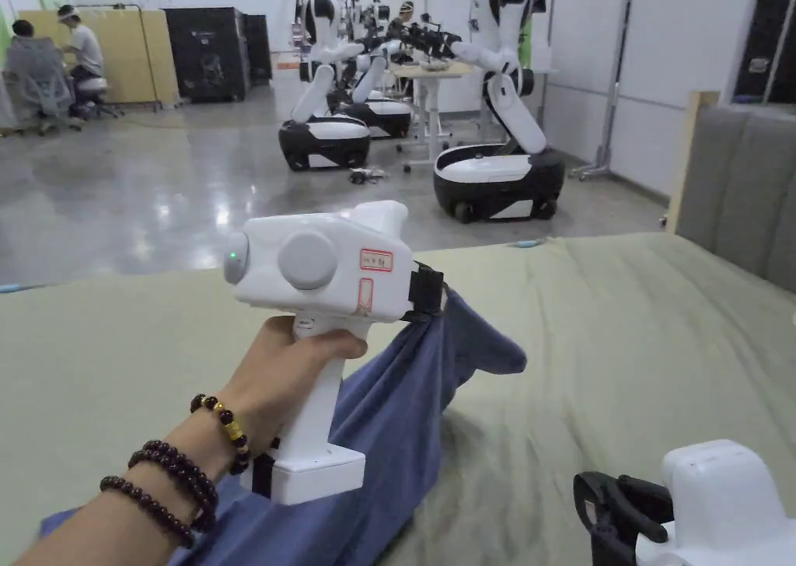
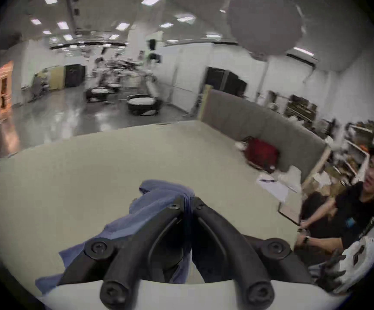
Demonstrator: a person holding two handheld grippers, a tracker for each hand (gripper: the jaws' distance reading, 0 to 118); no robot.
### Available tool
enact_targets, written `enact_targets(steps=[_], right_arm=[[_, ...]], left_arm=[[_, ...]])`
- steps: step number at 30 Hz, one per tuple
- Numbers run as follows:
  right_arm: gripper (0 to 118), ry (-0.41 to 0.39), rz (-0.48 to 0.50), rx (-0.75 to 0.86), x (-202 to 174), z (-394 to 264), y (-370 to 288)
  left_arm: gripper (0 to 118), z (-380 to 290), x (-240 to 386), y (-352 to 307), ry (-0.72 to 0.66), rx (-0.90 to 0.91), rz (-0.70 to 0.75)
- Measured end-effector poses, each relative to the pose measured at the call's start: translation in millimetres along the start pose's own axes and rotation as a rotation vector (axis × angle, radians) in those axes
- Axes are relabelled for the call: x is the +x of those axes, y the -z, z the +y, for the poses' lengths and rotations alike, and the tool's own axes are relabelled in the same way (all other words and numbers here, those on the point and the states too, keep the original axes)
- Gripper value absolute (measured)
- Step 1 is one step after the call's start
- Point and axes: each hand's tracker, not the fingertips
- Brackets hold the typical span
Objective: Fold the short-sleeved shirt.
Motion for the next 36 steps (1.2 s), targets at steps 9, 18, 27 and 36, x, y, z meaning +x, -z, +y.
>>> enact_targets(steps=[9,18,27,36], right_arm=[[3,0.082,-0.096,-0.013,51.4,-3.3,2.9],[3,0.088,-0.115,-0.016,54.5,-1.7,5.7],[3,0.048,-0.066,-0.014,24.7,2.3,2.5],[3,0.035,0.057,-0.019,-23.1,-10.3,4.6]], left_arm=[[2,-83.6,66.6,169.4,0.048,-0.264,-0.08],[115,-80.4,43.0,126.2,-0.051,-0.168,-0.091],[97,-121.3,-6.0,-95.2,-0.122,0.129,0.165],[0,-255.1,-55.7,-232.7,-0.284,0.103,0.565]])
